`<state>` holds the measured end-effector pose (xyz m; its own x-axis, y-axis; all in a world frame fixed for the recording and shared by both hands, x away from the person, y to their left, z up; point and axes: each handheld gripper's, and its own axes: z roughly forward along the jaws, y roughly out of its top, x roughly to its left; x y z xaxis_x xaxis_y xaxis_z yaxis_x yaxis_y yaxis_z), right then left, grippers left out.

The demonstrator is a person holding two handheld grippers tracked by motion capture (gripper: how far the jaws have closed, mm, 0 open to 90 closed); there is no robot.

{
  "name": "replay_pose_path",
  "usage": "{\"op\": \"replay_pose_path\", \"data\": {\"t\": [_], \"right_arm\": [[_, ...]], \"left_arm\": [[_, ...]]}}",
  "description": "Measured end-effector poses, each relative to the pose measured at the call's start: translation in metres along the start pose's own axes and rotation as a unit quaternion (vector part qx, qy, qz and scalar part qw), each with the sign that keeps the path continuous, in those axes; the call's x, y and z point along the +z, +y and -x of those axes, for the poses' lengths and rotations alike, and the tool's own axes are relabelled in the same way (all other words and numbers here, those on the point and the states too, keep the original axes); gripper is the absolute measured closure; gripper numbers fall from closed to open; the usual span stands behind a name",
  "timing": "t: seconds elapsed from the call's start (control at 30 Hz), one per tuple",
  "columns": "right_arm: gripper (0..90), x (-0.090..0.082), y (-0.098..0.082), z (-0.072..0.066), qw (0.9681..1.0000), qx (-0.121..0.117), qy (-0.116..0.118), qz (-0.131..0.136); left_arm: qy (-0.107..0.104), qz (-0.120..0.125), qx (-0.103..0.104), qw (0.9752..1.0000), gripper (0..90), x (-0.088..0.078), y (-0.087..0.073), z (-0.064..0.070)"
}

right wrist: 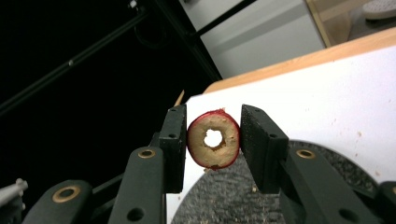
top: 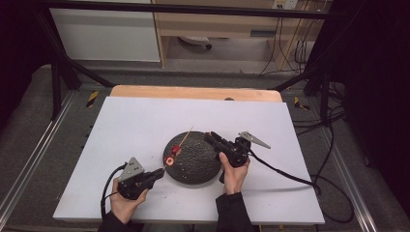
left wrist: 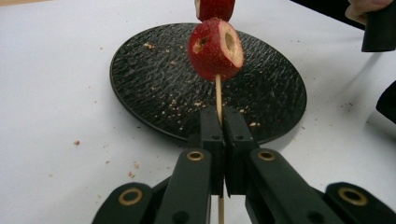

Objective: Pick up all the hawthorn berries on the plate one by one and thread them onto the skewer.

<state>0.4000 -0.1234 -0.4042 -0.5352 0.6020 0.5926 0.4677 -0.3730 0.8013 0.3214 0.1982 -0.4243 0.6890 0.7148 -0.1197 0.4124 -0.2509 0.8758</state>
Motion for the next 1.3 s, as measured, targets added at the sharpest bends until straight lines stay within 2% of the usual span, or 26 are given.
{"op": "replay_pose_path", "data": {"t": [0.2, 0.27, 0.33, 0.6, 0.83, 0.9, 1.3], "right_arm": [[63.0, -0.001, 0.012, 0.0, 0.9995, 0.009, 0.002, 0.03], [63.0, -0.001, 0.013, 0.0, 0.9994, 0.013, 0.002, 0.032], [62.9, 0.0, 0.016, 0.001, 0.9987, 0.018, 0.003, 0.047], [62.9, 0.0, 0.023, 0.002, 0.9973, 0.028, 0.001, 0.069], [62.9, 0.001, 0.027, 0.003, 0.9947, 0.044, 0.007, 0.093], [62.9, 0.001, 0.028, 0.003, 0.9938, 0.054, 0.011, 0.097], [62.9, 0.0, 0.029, 0.003, 0.9931, 0.054, 0.01, 0.104]], "left_arm": [[-0.001, 0.008, -0.001, 1.0, 87.9, 0.005, 0.002, 0.008], [-0.003, 0.009, 0.0, 1.0, 87.9, 0.007, 0.003, 0.011], [-0.005, 0.011, 0.003, 0.9999, 87.9, 0.009, 0.004, 0.014], [-0.014, 0.016, 0.007, 0.9997, 87.9, 0.014, 0.005, 0.024], [-0.019, 0.02, 0.012, 0.9996, 87.9, 0.02, 0.006, 0.03], [-0.021, 0.018, 0.012, 0.9995, 87.9, 0.021, 0.006, 0.031], [-0.029, 0.023, 0.018, 0.9991, 87.9, 0.026, 0.008, 0.038]]}}
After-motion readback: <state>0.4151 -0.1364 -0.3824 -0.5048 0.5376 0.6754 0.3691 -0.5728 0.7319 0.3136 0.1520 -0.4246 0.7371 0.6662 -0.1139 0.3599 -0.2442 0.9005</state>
